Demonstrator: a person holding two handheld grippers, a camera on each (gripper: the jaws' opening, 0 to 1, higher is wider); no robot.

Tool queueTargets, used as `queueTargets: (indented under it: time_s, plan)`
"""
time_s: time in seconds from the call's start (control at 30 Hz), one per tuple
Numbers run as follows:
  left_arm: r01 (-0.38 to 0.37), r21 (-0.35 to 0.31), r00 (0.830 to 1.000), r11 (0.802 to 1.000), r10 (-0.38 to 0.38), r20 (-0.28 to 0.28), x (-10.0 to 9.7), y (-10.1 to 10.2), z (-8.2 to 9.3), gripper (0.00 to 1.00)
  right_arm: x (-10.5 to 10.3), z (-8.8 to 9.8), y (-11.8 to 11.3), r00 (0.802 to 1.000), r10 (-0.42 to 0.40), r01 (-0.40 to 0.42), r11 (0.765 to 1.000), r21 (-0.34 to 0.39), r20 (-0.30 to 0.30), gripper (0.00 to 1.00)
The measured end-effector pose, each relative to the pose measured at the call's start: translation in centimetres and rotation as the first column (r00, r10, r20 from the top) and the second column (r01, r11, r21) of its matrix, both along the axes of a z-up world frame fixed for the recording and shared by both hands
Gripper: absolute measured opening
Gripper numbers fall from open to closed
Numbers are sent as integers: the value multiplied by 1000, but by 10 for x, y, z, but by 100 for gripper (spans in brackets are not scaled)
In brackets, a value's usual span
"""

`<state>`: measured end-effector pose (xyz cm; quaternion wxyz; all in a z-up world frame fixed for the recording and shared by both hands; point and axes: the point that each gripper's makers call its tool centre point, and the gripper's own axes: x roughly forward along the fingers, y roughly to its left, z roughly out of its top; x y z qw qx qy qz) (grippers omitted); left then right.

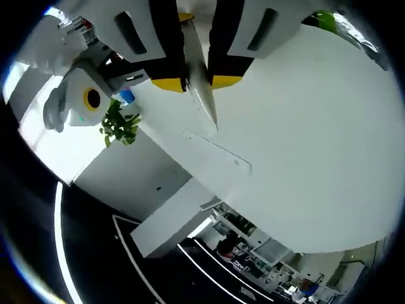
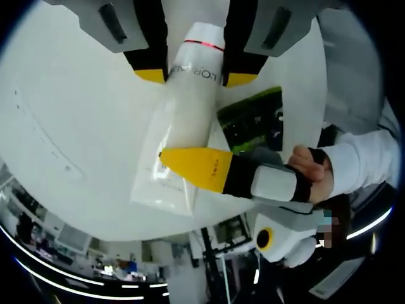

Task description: Arrange the skincare products in the storage area until every visible bottle or jar stands upright without overlapping.

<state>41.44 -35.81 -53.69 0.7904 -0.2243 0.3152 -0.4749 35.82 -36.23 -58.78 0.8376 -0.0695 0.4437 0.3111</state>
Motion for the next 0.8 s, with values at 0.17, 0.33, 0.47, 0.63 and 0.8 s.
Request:
queueTargets:
  time_s: [0.17,0.33,0.47,0.63,0.8]
  plan:
    - [66,5,991,998,-66,120,-13,-1,19,12,-2,7,4,999,26,-26,1000,-12,21,27]
    - [119,30,975,992,-123,183,-17,-2,27,11,-7,14,6,998,57,-56,998,-22,38,26]
    - [176,43,949,983,-181,258,-22,-3,34,11,-11,18,6,995,82,-80,996,-42,49,25]
    - [230,52,925,972,-235,298,-31,-3,39,11,-16,21,6,992,114,-109,991,-77,58,24]
    - [263,71,909,962,-272,316,-35,1,40,11,-20,31,6,983,163,-152,981,-119,84,21]
